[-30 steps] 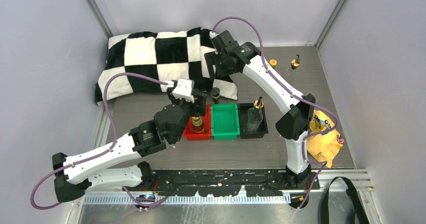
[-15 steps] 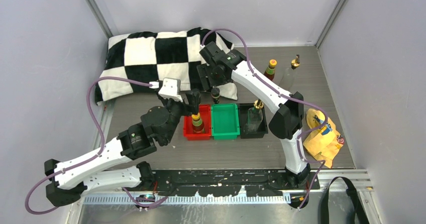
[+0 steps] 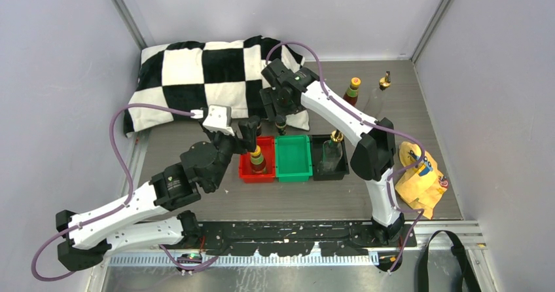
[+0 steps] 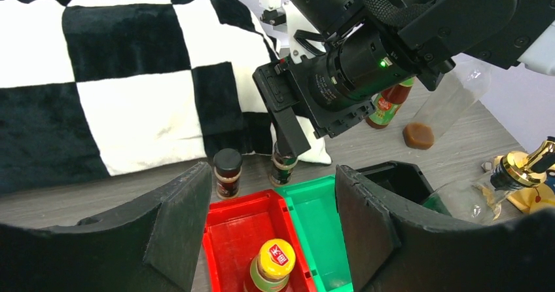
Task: Organize the condiment bottles
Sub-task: Pick up the bottle from the center of the board.
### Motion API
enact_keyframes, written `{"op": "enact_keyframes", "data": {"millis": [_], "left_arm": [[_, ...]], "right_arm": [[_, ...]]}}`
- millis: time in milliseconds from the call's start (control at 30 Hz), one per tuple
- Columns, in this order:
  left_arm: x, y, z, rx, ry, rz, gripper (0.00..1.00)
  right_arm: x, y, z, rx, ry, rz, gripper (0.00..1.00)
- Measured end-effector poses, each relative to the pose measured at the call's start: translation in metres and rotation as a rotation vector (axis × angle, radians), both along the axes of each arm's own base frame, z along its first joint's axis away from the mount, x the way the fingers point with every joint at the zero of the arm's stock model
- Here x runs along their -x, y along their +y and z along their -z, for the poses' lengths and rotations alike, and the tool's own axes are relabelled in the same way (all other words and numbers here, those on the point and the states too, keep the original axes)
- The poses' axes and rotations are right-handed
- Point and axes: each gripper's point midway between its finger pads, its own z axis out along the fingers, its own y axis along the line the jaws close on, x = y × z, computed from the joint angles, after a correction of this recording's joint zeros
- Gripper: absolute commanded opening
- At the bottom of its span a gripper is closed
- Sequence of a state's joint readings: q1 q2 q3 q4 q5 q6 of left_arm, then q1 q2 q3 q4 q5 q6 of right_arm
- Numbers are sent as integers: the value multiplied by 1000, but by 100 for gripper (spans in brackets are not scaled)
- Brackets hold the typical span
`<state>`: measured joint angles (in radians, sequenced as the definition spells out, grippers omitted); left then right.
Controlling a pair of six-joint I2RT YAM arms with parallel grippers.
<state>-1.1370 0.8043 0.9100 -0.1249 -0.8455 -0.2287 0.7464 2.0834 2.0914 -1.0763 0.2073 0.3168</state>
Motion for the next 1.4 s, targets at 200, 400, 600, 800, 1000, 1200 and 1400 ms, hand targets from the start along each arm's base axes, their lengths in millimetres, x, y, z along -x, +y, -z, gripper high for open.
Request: {"op": "enact_keyframes", "data": {"millis": [200,400,600,800,1000,1200,1400], "left_arm": [[1,2,3,-2,1,0,70],[1,2,8,-12,5,-1,70],[1,3,10,-17,5,-5,70],[0,4,13,-22,5,-9,71],[1,5,13,-22,3,-9,71],[1,5,12,-15,0,-11,71],[0,5,16,-28,0,-11,71]], "right_arm": [[-6,0,9,2,6,8,80],[-9,1,25,21,30,10,80],[-10,0,39,38,54,14,80],[-13,0,37,32,50,17,80],[-15,0,35,28,46,19,80],[-16,2,38,26,49,17,78],[-18,5,44,29,59,15,76]]}}
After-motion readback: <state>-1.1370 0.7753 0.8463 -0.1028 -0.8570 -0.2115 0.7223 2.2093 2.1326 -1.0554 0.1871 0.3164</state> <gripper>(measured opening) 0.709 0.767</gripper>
